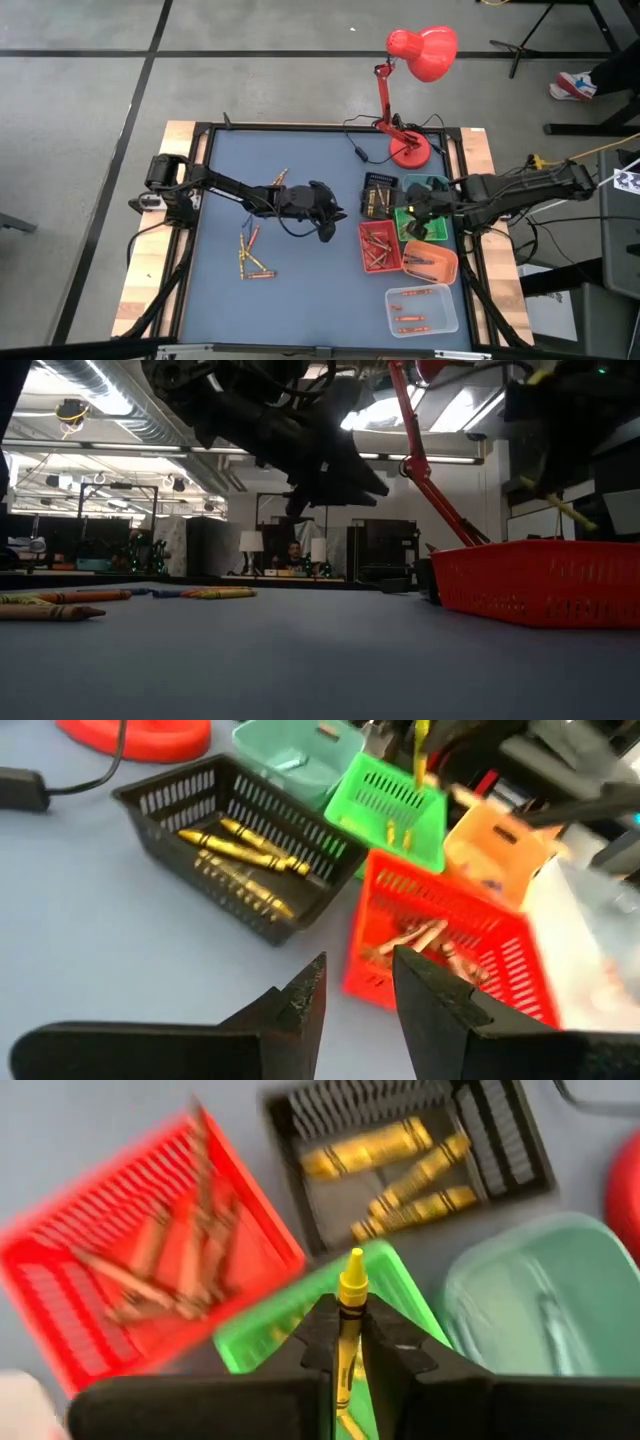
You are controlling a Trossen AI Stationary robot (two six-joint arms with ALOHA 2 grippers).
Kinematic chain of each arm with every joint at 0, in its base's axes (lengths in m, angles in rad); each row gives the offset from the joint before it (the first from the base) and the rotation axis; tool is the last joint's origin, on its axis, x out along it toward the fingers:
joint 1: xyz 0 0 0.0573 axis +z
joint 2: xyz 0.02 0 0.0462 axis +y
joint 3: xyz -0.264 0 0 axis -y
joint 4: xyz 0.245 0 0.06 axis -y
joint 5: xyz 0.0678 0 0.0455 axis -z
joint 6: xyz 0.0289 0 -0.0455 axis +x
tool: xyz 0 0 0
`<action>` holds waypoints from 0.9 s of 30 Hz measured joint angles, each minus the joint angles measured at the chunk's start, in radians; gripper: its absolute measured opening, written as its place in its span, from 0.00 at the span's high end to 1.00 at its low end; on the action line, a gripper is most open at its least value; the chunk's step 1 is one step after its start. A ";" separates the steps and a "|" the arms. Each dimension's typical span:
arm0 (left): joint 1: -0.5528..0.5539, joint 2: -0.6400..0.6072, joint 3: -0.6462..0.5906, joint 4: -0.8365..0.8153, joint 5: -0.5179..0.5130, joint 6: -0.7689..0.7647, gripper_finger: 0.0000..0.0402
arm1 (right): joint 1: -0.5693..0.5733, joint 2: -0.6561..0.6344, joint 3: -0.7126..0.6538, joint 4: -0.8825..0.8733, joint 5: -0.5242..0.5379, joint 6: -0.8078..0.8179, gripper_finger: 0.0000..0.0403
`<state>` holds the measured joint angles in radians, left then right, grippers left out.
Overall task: Sort crayons
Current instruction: Put the yellow green crayon into the green basket, then put the blue crayon into the orange bin
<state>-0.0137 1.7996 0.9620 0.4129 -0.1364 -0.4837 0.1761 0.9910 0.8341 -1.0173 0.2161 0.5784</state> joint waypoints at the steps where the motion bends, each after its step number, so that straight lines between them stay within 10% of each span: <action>1: 0.002 0.000 0.000 -0.016 0.000 0.012 0.74 | 0.000 -0.001 0.000 -0.030 0.000 0.000 0.92; 19: 0.073 -0.289 0.000 -0.847 0.023 0.091 0.74 | 0.000 0.002 0.000 -0.109 -0.060 0.001 0.91; 27: 0.069 -0.365 -0.001 -1.258 0.015 -0.066 0.74 | 0.000 0.002 0.000 -0.109 -0.078 0.001 0.74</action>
<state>0.0555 1.4349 0.9607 -0.8447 -0.1212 -0.5500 0.1764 0.9932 0.8345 -1.1265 0.1381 0.5789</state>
